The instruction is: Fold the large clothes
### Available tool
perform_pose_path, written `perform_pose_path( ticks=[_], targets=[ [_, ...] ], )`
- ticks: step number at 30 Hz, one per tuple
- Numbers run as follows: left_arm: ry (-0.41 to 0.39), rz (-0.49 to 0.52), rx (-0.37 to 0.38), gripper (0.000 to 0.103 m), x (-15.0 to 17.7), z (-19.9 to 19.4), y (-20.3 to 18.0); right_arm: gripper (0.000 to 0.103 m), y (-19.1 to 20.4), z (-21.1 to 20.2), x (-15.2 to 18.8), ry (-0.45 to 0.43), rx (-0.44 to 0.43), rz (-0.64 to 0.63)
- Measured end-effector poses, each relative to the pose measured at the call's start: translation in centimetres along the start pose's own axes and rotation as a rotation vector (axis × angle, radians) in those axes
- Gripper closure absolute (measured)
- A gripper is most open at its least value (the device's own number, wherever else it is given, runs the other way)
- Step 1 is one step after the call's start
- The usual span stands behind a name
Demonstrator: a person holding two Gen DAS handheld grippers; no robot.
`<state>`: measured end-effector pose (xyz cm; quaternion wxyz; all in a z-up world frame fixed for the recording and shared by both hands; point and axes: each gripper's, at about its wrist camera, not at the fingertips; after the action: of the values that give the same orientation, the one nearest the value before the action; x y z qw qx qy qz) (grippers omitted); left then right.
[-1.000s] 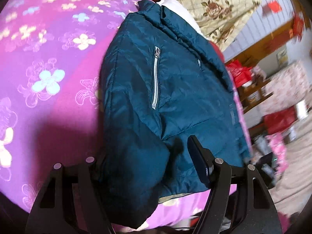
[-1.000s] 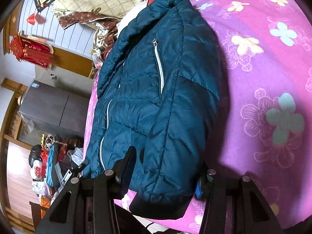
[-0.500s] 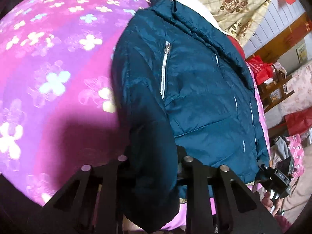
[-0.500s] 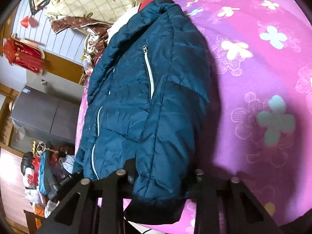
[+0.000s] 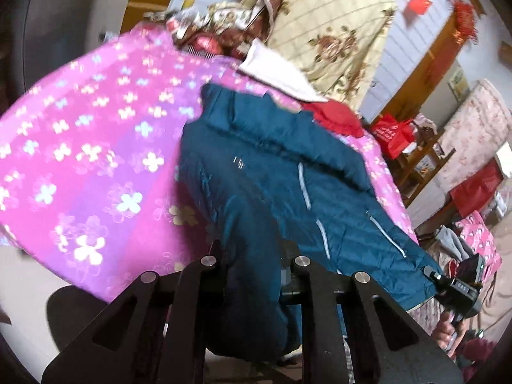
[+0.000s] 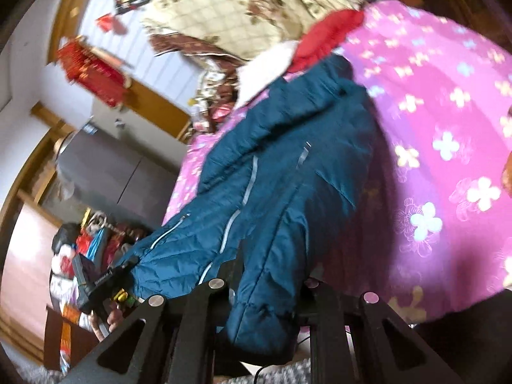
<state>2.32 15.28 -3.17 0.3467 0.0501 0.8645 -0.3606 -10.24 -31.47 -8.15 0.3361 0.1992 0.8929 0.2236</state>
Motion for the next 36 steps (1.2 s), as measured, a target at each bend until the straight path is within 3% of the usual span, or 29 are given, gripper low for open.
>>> perform_pose_path(
  ticks=[4, 9, 14, 21, 26, 36],
  targets=[
    [-0.049, 0.020, 0.025, 0.089, -0.7, -1.9, -1.1, 0.088, 1.4, -2.7, -0.8, -0.050, -0.020, -0.034],
    [-0.089, -0.015, 0.027, 0.089, -3.9, -1.1, -0.3, 0.089, 2.9, -3.2, -4.0, -0.106, -0.006, -0.068],
    [-0.101, -0.023, -0.049, 0.089, -8.9, 2.5, 0.4, 0.089, 4.5, -1.3, -9.0, -0.132, 0.041, -0.074],
    [-0.065, 0.041, -0.223, 0.089, -17.0, 11.2, 0.8, 0.089, 6.0, 3.9, -17.8, -0.159, 0.167, -0.047],
    [-0.028, 0.025, -0.316, 0.089, -21.1, 17.2, 2.3, 0.088, 7.1, 8.7, -23.1, -0.171, 0.275, -0.051],
    [0.064, 0.001, -0.429, 0.088, -25.6, 28.9, 6.7, 0.087, 3.6, 20.9, -30.7, -0.069, 0.416, 0.009]
  ],
)
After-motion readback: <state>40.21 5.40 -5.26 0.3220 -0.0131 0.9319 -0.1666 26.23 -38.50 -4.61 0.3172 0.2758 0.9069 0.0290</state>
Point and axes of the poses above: each gripper's, at about its wrist camera, not at the fingertips, and z roughly the way its jaws point, y to its left, x to its underside, and after that the axes turned 15 degrees about x, right-handed
